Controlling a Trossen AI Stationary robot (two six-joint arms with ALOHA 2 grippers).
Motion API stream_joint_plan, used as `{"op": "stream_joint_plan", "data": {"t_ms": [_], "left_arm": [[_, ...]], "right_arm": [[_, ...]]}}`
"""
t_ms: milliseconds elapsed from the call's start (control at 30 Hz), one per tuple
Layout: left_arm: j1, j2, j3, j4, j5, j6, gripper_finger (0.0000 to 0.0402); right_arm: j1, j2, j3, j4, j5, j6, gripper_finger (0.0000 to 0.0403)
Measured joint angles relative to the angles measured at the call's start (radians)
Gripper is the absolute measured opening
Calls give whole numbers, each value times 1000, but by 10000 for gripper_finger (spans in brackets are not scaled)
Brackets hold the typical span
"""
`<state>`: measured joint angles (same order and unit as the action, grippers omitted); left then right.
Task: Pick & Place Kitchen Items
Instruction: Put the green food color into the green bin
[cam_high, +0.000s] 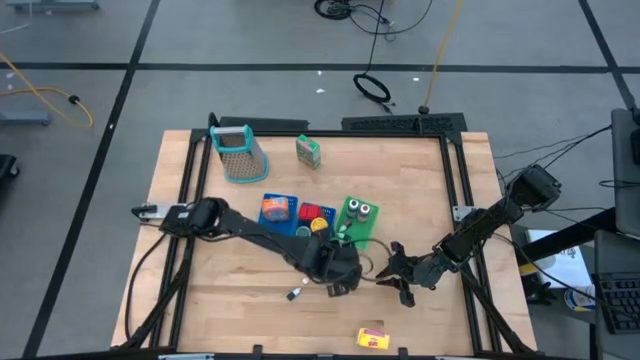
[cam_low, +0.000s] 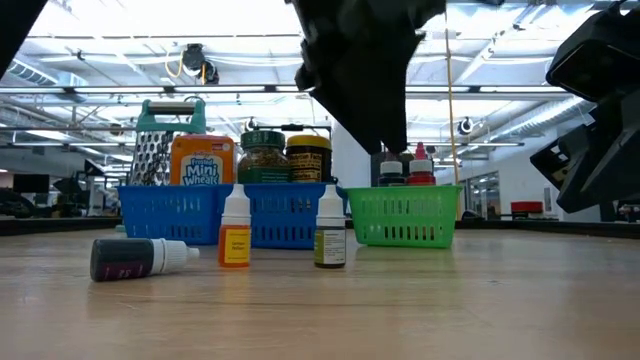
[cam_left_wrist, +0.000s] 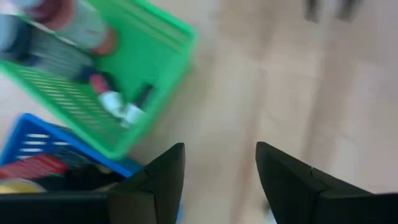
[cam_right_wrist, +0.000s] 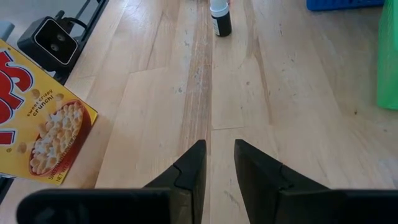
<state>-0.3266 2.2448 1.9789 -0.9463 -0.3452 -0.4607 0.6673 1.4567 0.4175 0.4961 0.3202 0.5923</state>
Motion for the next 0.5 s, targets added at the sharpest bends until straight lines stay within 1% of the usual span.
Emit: {"op": "stream_joint_plan", "data": {"t_ms": [333,500], "left_arm": [[-74,0,0,-6,90,19,179],[-103,0,0,-40,90,5,168]], "right_arm": [[0,0,0,0,1,16,75],[0,0,0,0,1,25,75]]}}
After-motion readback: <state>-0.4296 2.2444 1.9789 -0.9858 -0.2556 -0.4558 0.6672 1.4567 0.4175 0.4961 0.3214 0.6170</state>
